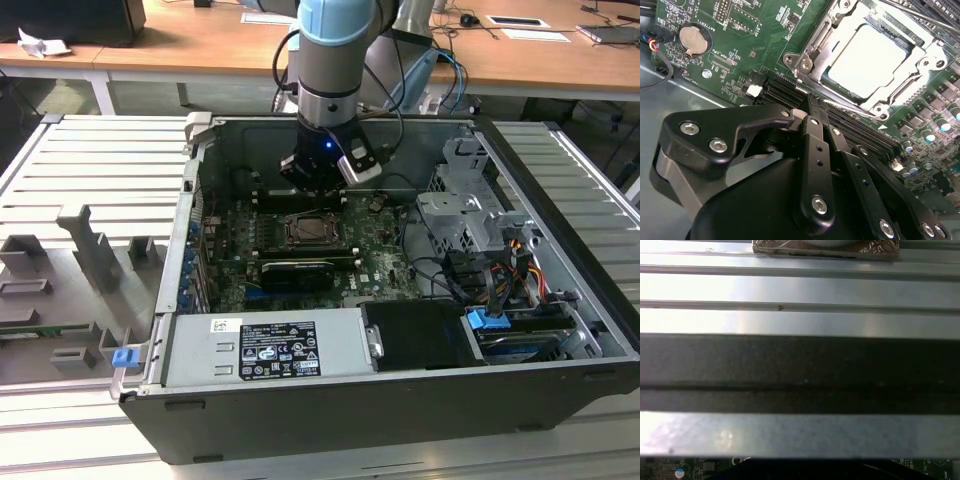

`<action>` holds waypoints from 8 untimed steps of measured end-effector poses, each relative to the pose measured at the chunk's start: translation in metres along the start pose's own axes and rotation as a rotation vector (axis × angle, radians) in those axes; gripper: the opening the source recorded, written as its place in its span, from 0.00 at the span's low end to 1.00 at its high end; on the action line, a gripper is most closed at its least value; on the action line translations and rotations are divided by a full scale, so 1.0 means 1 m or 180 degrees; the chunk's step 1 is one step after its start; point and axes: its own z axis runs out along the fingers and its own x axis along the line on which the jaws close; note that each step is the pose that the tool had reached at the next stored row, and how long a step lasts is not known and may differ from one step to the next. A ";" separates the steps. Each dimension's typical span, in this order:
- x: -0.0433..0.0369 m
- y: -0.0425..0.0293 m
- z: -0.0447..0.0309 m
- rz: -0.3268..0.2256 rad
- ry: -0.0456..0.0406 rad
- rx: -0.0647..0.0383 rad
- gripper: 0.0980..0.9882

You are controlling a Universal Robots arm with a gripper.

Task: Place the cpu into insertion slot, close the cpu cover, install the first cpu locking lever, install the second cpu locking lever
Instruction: 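Install the first cpu locking lever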

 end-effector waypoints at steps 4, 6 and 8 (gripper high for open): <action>0.0000 -0.0001 0.0005 0.0000 0.0000 0.0000 0.01; 0.0000 -0.0001 0.0008 0.0000 0.0000 0.0000 0.01; 0.0000 -0.0002 0.0012 0.0000 0.0000 0.0000 0.01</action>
